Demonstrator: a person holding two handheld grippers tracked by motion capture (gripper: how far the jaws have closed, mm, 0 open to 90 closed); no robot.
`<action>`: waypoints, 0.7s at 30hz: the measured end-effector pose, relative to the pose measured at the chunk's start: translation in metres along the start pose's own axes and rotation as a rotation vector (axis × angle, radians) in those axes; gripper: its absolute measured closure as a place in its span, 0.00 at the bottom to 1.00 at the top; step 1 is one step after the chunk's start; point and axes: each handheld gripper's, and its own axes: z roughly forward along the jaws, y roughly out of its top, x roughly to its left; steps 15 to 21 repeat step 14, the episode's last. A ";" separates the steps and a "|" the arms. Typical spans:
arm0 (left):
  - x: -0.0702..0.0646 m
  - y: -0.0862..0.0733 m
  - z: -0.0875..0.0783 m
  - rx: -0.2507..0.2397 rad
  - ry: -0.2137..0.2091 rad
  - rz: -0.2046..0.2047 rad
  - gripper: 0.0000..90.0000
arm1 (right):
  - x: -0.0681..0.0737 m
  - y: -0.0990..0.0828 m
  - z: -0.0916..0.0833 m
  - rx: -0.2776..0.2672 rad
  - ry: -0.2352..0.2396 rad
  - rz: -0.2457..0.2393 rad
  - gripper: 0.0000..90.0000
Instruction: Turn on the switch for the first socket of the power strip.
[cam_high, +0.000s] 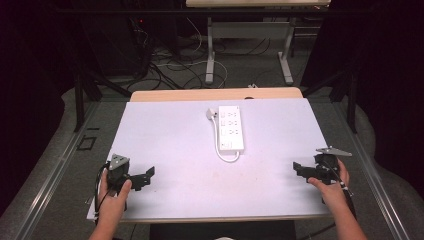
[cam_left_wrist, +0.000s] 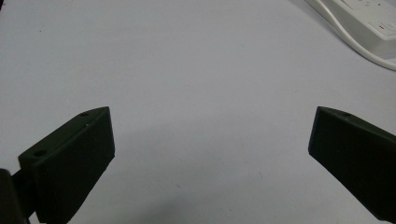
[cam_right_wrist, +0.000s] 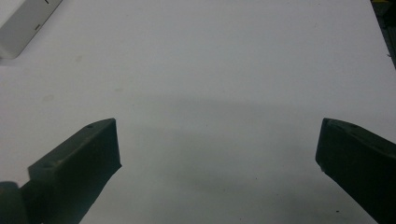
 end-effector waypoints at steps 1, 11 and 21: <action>0.000 0.000 0.000 0.003 -0.001 0.000 0.00 | 0.000 0.000 0.001 0.001 0.000 -0.001 0.00; 0.000 0.000 0.000 0.000 0.002 -0.003 0.00 | 0.002 -0.001 0.003 0.011 0.000 -0.011 0.00; 0.000 0.000 0.000 0.001 0.001 0.000 0.00 | 0.002 -0.001 0.002 0.013 0.004 -0.008 0.00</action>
